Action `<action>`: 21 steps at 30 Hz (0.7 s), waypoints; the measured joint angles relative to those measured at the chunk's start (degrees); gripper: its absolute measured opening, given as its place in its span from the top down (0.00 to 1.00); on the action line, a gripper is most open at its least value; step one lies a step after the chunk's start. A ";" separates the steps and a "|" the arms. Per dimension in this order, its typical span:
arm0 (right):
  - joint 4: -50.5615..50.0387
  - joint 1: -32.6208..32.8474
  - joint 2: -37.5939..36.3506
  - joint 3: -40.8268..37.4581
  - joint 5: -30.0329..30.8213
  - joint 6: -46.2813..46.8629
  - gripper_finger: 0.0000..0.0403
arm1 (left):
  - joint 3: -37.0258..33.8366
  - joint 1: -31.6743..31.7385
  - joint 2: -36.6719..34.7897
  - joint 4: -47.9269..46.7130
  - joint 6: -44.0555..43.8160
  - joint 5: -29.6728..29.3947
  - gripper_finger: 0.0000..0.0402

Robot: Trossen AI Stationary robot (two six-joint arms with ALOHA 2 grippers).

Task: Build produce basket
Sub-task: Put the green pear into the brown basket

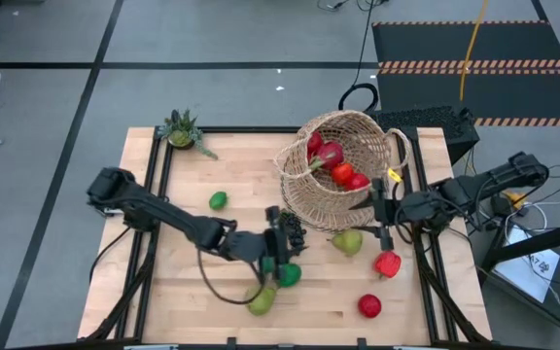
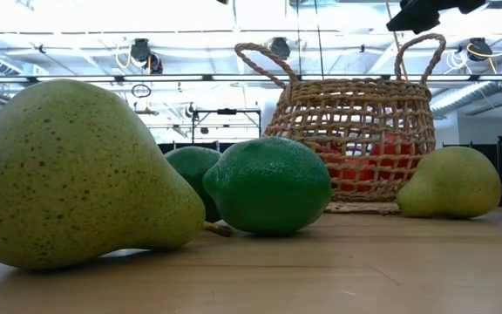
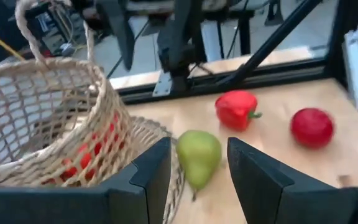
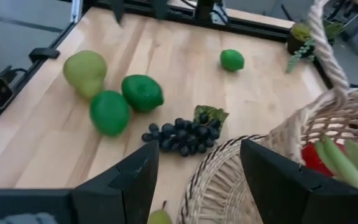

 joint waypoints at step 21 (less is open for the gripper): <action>4.16 2.11 5.92 0.00 6.10 0.68 0.46 | 2.35 2.04 1.66 -27.61 -17.80 9.37 0.60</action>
